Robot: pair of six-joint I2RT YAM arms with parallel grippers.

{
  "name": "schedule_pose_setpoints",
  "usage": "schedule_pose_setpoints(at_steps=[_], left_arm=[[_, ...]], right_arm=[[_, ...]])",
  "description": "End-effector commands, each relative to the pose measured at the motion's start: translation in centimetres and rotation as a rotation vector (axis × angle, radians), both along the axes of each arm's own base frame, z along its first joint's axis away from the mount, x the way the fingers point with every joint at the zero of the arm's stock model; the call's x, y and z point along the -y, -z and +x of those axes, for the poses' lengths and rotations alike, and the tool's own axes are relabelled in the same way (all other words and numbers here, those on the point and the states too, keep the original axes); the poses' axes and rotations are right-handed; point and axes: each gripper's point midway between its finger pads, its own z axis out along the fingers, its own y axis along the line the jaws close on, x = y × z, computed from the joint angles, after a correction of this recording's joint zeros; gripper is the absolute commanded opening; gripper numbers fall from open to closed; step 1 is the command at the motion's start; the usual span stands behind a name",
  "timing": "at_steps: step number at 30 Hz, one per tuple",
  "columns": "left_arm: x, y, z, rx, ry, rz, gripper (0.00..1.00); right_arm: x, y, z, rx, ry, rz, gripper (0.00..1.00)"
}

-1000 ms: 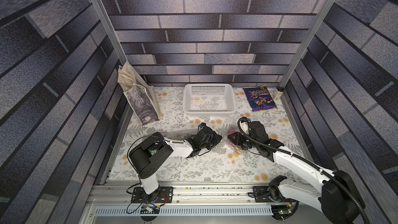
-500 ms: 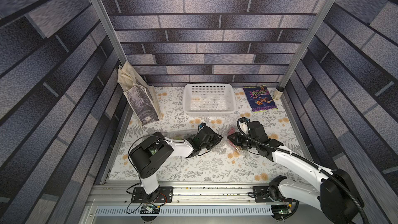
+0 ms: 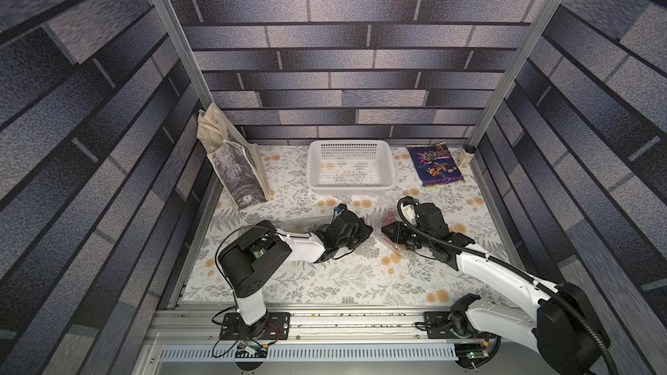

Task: Pack grapes into containers
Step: Close the packing box at the center of the board, then move the packing box to the center of the board.

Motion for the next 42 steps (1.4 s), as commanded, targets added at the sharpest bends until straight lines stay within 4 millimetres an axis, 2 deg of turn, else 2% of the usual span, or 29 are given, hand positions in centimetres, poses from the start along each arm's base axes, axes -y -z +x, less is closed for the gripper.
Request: schedule_pose_setpoints(at_steps=[1,4,6,8,12,15,18,21,23,26,33,35,38,42], left_arm=[[-0.9,2.0,-0.3,-0.040,-0.003,0.069,0.03],[-0.9,1.1,-0.1,-0.019,0.004,0.074,0.19],[-0.9,0.0,0.2,0.009,0.008,0.087,0.34],[-1.0,-1.3,0.4,0.039,0.016,0.106,0.36],[-1.9,-4.4,1.1,0.107,0.013,0.143,0.53],[-3.2,-6.3,1.5,0.136,0.003,0.169,0.55],[-5.4,-7.9,1.4,0.156,-0.017,0.201,0.57],[-8.7,-9.2,0.8,0.168,-0.045,0.288,0.64],[-11.6,-9.5,0.0,0.156,-0.073,0.367,0.69],[-16.2,-9.8,-1.7,0.120,-0.129,0.447,0.70],[-28.7,-10.4,-7.6,0.004,-0.395,0.613,0.81],[-31.6,-10.3,-9.4,-0.039,-0.463,0.671,0.85],[-35.1,-10.0,-12.0,-0.118,-0.555,0.736,0.85],[-38.3,-9.7,-14.4,-0.186,-0.701,0.758,0.86]], right_arm=[[-0.4,-0.7,0.3,0.032,-0.020,0.002,0.20],[-0.4,-1.1,0.4,0.037,-0.024,-0.001,0.20],[-0.4,-1.5,0.5,0.048,-0.025,-0.008,0.20],[-0.3,-1.9,0.6,0.059,-0.026,-0.013,0.21],[-0.2,-3.0,0.7,0.077,-0.026,-0.012,0.22],[-0.1,-4.0,0.6,0.095,-0.022,-0.001,0.23],[0.3,-4.8,0.5,0.113,-0.015,-0.010,0.25],[0.7,-5.1,0.3,0.121,-0.020,-0.035,0.28],[0.8,-5.0,0.3,0.119,-0.023,-0.052,0.31],[0.8,-5.2,0.5,0.127,-0.024,-0.051,0.33],[-0.4,-5.4,1.1,0.135,-0.046,-0.004,0.42],[-0.9,-5.3,1.3,0.130,-0.056,0.011,0.43],[-1.7,-5.2,1.7,0.118,-0.077,0.033,0.45],[-2.8,-5.1,2.3,0.107,-0.113,0.055,0.45]])
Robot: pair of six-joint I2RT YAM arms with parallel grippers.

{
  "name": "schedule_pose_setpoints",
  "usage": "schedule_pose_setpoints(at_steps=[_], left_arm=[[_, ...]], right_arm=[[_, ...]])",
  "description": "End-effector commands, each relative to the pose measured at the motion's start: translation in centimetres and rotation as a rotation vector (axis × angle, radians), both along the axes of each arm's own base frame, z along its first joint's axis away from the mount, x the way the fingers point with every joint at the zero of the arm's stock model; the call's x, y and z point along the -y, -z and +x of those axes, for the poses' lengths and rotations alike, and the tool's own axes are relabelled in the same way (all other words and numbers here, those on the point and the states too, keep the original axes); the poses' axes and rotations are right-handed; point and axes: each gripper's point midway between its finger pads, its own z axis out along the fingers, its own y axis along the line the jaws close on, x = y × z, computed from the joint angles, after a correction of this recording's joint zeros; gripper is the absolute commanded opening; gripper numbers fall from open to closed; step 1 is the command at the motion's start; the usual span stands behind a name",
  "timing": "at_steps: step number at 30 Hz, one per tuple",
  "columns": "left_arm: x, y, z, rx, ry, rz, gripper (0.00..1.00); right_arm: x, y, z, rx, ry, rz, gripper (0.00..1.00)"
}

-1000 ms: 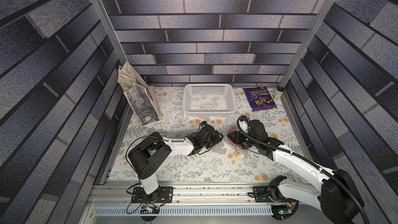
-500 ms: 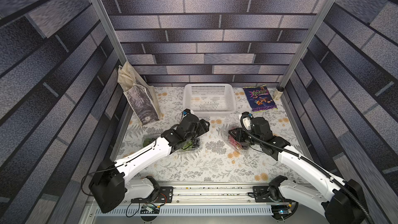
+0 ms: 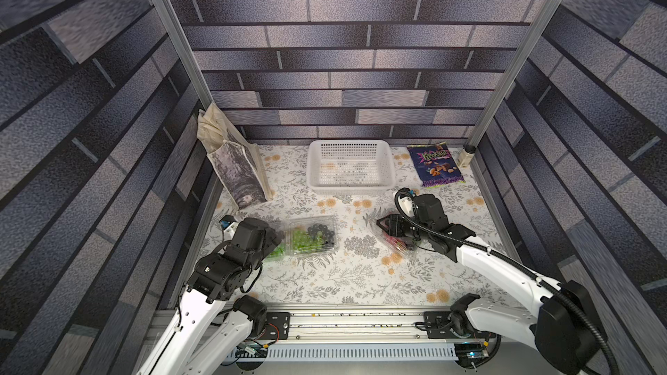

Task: Pack grapes into containers
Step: Move the packing box to the center of the board.

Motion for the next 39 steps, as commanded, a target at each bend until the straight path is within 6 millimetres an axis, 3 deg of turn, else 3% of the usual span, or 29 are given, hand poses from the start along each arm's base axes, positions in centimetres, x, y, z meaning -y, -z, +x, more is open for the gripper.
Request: schedule_pose_setpoints(at_steps=[1,8,16,21,29,39], left_arm=[[-4.0,1.5,-4.0,-0.109,-0.161,0.084,0.86],[-5.4,2.3,-4.9,-0.122,-0.293,0.018,0.89],[-6.1,4.4,-2.4,-0.122,-0.391,-0.178,0.91],[-8.2,4.6,-0.4,-0.046,-0.458,-0.308,0.90],[-11.7,4.8,1.7,-0.037,-0.483,-0.282,0.91],[-13.3,7.1,4.0,-0.053,-0.458,-0.295,0.91]], right_arm=[[-1.7,-2.4,1.1,0.043,-0.042,0.074,0.45],[-3.0,-2.4,2.2,0.018,-0.092,0.109,0.44],[-3.0,-2.0,3.2,-0.023,-0.097,0.171,0.39],[-3.0,-2.4,3.7,-0.022,-0.106,0.176,0.39],[-2.8,-2.6,4.4,-0.031,-0.101,0.180,0.40],[-2.5,-3.0,5.0,-0.032,-0.080,0.178,0.40]])
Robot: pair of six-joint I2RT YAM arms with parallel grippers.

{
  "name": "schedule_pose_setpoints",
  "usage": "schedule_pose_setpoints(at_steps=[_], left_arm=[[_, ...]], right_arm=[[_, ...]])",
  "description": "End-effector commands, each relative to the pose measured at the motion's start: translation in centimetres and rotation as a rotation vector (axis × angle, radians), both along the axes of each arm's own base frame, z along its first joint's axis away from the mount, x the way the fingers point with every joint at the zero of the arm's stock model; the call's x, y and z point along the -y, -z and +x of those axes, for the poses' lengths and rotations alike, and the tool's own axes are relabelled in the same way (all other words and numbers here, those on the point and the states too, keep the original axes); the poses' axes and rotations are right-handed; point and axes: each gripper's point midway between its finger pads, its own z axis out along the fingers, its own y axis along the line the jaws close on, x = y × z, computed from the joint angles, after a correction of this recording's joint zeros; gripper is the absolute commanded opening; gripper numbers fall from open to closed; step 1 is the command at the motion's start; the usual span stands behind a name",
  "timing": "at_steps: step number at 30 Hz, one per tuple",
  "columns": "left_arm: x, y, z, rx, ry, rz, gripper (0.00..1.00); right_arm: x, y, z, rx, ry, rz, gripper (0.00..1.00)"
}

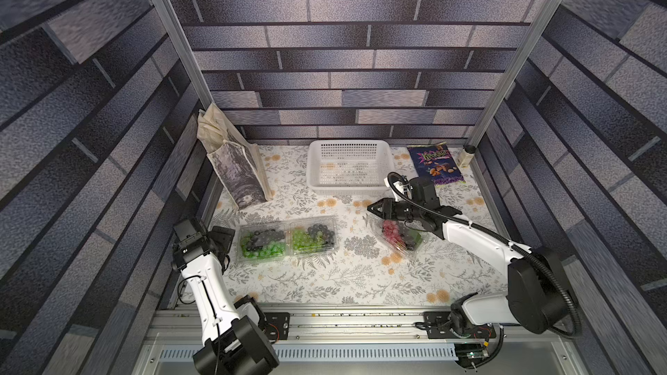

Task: Pack grapes into containers
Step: Move the packing box to the center of the board.

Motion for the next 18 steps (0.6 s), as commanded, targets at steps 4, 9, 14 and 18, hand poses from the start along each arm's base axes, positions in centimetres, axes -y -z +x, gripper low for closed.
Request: schedule_pose_setpoints(at_steps=[4,9,14,18], left_arm=[[1.0,1.2,1.9,0.017,0.101,0.016,0.91],[2.4,2.4,2.9,-0.011,0.151,0.021,0.91],[4.5,3.6,4.0,-0.029,0.210,0.018,0.91],[5.7,3.9,4.5,-0.027,0.230,0.018,0.91]], right_arm=[[0.0,-0.8,0.7,0.008,0.012,0.009,0.40],[0.1,-1.1,0.7,0.011,0.017,0.009,0.40],[0.3,-1.1,0.6,0.015,0.022,-0.001,0.40],[0.4,-1.1,0.4,0.016,0.021,-0.007,0.40]])
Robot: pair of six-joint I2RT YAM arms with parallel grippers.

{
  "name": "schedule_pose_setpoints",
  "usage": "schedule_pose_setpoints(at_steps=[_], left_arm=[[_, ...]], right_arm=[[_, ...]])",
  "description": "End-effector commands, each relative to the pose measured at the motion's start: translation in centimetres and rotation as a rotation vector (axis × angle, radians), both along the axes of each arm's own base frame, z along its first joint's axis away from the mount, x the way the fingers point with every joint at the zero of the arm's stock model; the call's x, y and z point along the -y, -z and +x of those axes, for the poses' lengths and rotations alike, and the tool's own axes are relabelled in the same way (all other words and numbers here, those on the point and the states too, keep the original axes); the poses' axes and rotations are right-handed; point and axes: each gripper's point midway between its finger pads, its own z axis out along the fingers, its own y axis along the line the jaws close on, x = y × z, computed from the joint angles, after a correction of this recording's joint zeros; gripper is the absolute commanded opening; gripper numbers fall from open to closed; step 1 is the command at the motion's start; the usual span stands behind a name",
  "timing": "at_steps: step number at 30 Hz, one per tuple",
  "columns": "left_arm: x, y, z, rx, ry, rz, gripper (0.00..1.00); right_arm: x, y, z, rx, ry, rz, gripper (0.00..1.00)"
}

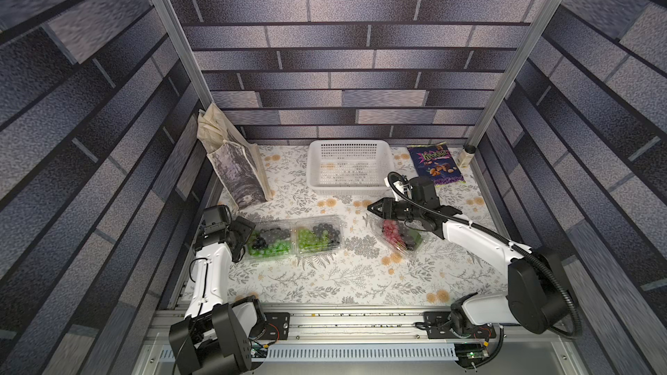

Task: Pack grapes into containers
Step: Move the packing box to the center of the board.

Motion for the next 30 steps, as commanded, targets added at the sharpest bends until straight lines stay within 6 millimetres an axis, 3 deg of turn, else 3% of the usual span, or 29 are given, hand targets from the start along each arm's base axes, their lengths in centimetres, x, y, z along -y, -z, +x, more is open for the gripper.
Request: schedule_pose_setpoints(at_steps=[1,16,30], left_arm=[[0.8,0.8,-0.1,-0.015,-0.017,-0.013,0.91],[6.1,-0.3,3.5,0.038,0.110,0.017,0.91],[13.6,-1.1,7.8,0.085,0.282,0.028,0.91]], right_arm=[[0.3,-1.2,0.4,0.026,0.014,-0.002,0.40],[0.6,-1.1,0.2,0.026,0.018,-0.012,0.40],[1.0,-1.1,0.0,0.026,0.034,-0.019,0.40]])
